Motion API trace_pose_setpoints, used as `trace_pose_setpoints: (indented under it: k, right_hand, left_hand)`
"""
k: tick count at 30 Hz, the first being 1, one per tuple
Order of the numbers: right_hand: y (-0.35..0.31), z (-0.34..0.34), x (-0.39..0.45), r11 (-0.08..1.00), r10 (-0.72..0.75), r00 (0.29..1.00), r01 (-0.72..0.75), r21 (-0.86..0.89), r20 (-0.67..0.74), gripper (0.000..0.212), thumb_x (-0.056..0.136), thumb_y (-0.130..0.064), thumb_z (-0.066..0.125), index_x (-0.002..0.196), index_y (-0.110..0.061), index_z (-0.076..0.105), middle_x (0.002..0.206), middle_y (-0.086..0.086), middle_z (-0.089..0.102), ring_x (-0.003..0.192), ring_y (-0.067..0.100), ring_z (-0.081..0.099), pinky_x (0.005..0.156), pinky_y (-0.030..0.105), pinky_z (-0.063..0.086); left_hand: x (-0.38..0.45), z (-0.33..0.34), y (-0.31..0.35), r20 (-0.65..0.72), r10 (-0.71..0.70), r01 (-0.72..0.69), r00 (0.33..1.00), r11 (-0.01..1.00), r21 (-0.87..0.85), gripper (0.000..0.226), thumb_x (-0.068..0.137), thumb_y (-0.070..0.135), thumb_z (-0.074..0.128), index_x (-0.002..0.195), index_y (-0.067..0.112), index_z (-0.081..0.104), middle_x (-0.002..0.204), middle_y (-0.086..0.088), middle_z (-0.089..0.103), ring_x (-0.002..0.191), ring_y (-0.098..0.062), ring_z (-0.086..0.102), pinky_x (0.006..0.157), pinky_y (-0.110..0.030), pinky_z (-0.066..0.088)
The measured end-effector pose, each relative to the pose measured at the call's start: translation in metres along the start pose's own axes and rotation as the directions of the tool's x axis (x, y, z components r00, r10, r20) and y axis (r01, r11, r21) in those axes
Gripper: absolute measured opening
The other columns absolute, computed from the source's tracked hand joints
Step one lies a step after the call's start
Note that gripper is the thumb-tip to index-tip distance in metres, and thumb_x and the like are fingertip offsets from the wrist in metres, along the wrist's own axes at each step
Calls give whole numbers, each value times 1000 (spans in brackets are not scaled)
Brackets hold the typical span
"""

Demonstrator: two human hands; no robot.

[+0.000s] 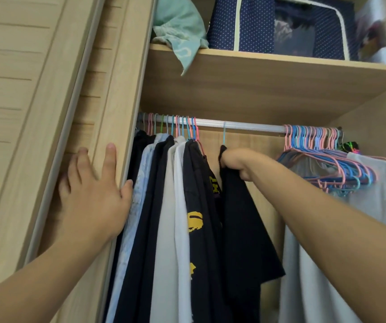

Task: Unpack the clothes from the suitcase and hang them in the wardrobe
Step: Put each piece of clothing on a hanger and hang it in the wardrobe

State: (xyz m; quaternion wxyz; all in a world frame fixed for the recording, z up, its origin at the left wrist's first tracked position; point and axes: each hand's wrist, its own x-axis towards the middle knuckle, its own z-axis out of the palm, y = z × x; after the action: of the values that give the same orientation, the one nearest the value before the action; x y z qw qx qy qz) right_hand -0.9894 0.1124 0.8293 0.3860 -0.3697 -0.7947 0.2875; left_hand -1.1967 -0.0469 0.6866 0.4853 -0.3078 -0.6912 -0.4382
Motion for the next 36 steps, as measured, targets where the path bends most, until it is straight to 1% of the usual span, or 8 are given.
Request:
trace_pose_setpoints:
  k: [5, 10, 12, 14, 15, 17, 21, 36]
  right_hand:
    - [-35, 50, 12, 977, -181, 978, 192, -97, 108, 55, 94, -10, 50, 147, -11, 39, 144, 16, 48, 123, 41, 52, 100, 55, 50]
    - [21, 13, -5, 962, -270, 887, 229, 152, 375, 56, 88, -2, 67, 137, -27, 56, 131, 4, 64, 118, 25, 63, 100, 45, 52]
    - [43, -11, -11, 948, -317, 909, 302, 95, 272, 47, 94, -24, 68, 139, -25, 56, 131, -8, 62, 119, 12, 59, 106, 36, 45]
    - [65, -39, -8, 847, -398, 916, 342, -406, -58, 34, 97, -35, 60, 124, -15, 65, 119, -2, 66, 107, 14, 58, 98, 35, 48]
    - [78, -55, -4, 674, -474, 855, 199, -711, -209, 31, 96, -34, 58, 116, -13, 67, 115, 5, 68, 104, 22, 59, 94, 38, 50]
    - [104, -86, 0, 322, -592, 731, -171, -931, -339, 27, 90, -23, 55, 109, -8, 67, 112, 16, 64, 108, 36, 53, 95, 44, 45]
    - [121, -132, -5, 152, -558, 684, -471, -869, -469, 31, 92, -17, 45, 116, -13, 65, 117, 12, 58, 113, 31, 48, 93, 41, 41]
    - [110, -140, -1, 106, -425, 721, -561, -821, -547, 35, 92, -24, 55, 125, -15, 60, 127, 12, 55, 121, 31, 48, 99, 45, 41]
  left_hand:
    - [0, -2, 1, 21, 6, -6, 1000, 1000, 15, 79, 98, 49, 45, 161, 29, 3, 162, -27, 12, 149, -44, 16, 115, -64, 24]
    - [0, -3, 3, 37, 7, -7, 999, 1000, -2, 80, 98, 45, 48, 161, 28, 2, 161, -29, 9, 149, -45, 14, 116, -65, 21]
    - [-1, -2, 5, 25, 2, -2, 1000, 1000, -10, 81, 96, 40, 52, 161, 24, 6, 159, -32, 11, 147, -48, 17, 115, -67, 22]
    - [-3, 1, 9, -1, 14, -14, 1000, 1000, -1, 81, 94, 31, 57, 160, 16, 12, 157, -37, 12, 144, -54, 20, 113, -71, 23]
    - [-4, 2, 12, -19, 14, -14, 1000, 1000, -1, 81, 92, 26, 59, 159, 12, 16, 156, -39, 13, 142, -57, 22, 111, -73, 23]
    - [-5, 4, 18, -51, -19, 17, 999, 1000, -23, 80, 89, 18, 61, 157, 7, 21, 155, -42, 15, 139, -60, 24, 109, -75, 23]
    - [-5, 8, 20, -85, -24, 21, 996, 999, -35, 79, 87, 13, 63, 156, 5, 24, 154, -43, 17, 137, -60, 27, 108, -76, 23]
    - [-5, 10, 16, -118, 13, -15, 993, 1000, -18, 77, 89, 15, 62, 156, 3, 25, 153, -45, 18, 137, -60, 29, 106, -76, 26]
